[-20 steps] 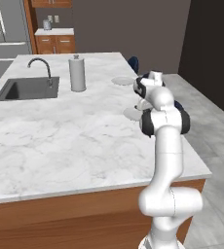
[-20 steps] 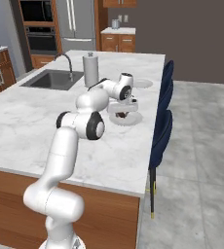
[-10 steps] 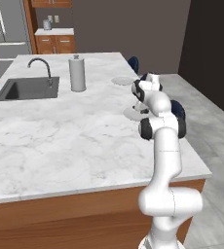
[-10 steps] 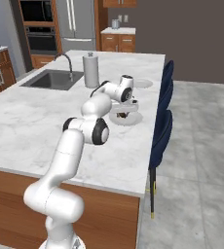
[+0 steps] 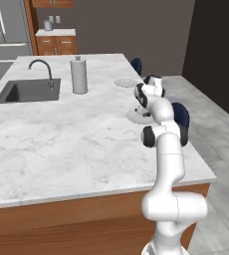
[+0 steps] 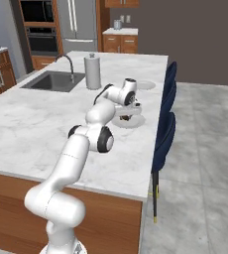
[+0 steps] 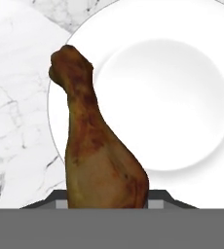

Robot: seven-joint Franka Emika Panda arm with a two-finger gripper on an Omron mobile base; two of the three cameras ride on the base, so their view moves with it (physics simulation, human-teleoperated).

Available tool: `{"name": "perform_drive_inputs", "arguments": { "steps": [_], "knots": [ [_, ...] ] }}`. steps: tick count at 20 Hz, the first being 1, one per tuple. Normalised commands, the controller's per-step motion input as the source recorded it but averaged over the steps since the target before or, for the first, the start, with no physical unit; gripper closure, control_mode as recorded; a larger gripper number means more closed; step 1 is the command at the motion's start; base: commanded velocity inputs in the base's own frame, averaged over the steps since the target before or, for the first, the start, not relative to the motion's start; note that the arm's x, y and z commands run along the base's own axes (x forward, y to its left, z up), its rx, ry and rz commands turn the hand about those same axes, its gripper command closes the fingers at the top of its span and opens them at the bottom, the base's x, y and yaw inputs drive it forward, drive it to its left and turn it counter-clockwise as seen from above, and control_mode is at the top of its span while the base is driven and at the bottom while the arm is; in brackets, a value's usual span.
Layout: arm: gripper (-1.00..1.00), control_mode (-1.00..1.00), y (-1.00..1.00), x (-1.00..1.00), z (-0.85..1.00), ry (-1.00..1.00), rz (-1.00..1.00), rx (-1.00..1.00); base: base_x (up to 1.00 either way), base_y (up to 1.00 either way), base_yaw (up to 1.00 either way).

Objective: Take the chicken drumsticks from the pan and place one on each plate on the dining counter.

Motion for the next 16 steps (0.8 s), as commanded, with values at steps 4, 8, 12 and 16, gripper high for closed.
{"name": "perform_drive_inputs", "arguments": {
  "steps": [4, 8, 12, 16],
  "knots": [
    [1.0, -1.0, 0.06, 0.15, -0.19, 0.0, 0.0, 0.0, 0.0, 0.0, 0.0],
    [1.0, -1.0, 0.0, 0.09, -0.15, 0.0, 0.0, 0.0, 0.0, 0.0, 0.0],
    [1.0, -1.0, -0.02, 0.24, -0.12, 0.0, 0.0, 0.0, 0.0, 0.0, 0.0],
    [-1.0, -1.0, 0.0, 0.22, -0.02, 0.0, 0.0, 0.0, 0.0, 0.0, 0.0]
  ]
}}
